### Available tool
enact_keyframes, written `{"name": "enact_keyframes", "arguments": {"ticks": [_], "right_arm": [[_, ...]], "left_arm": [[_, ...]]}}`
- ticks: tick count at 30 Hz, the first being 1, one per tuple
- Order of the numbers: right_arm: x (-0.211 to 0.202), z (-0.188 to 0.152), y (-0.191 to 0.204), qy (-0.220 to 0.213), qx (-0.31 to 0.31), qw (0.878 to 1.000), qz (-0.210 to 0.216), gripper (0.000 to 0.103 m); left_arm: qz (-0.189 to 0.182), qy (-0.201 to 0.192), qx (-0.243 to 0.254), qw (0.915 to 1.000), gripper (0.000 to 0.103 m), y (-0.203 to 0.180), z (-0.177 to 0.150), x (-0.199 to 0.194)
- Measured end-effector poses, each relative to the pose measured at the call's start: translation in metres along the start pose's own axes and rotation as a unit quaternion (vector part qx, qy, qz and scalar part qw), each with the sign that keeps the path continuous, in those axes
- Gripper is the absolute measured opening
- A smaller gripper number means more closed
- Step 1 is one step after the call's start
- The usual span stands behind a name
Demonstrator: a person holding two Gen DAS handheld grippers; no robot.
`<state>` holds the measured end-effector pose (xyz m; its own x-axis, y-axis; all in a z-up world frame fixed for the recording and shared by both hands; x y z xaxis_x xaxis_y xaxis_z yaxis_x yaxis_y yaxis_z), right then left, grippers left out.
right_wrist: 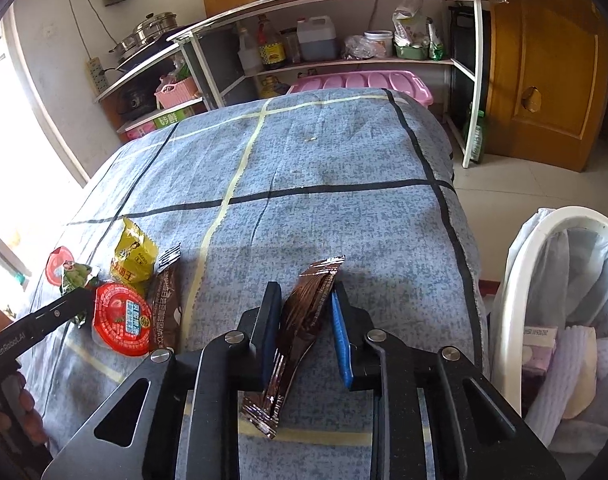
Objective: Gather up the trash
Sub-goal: 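Grasp the brown chocolate bar wrapper with the right tool while the left tool grasps the green snack bag, then carry the chocolate wrapper and green snack bag over the bin and open both tools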
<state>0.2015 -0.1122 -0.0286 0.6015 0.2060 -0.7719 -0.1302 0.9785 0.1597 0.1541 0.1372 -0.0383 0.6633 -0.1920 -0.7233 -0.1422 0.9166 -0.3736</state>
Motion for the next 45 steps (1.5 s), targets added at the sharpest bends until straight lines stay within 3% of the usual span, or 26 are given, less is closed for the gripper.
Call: {"name": "enact_keyframes", "arguments": {"ticks": [5,28,45], "right_arm": [[-0.003,-0.001,-0.001,-0.006,0.005,1.0,0.007,0.019],[-0.043,-0.008,-0.005,-0.044,0.005,0.998,0.036,0.018],[-0.099,-0.013,-0.041,-0.088,0.027,0.995,0.043,0.018]], "left_arm": [[-0.004,-0.004,-0.001,1.0,0.047,0.001,-0.001,-0.003],[-0.014,-0.023,0.036,0.999,0.047,-0.032,-0.008,-0.035],[-0.043,-0.036,0.092,0.9941,0.047,-0.095,-0.013,-0.06]]}}
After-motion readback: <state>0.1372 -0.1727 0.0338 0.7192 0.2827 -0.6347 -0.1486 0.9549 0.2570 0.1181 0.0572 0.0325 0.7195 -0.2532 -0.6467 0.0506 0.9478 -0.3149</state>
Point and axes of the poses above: each gripper's, at about its wrist camera, not at the fingertips, and x roughly the way its jaws point, y to its left, z to its top, the point moved 1 cm from there along x, roughly the way its jaws point, and after that the axes turned 4 degrees about -z, right-handed, at the moved point
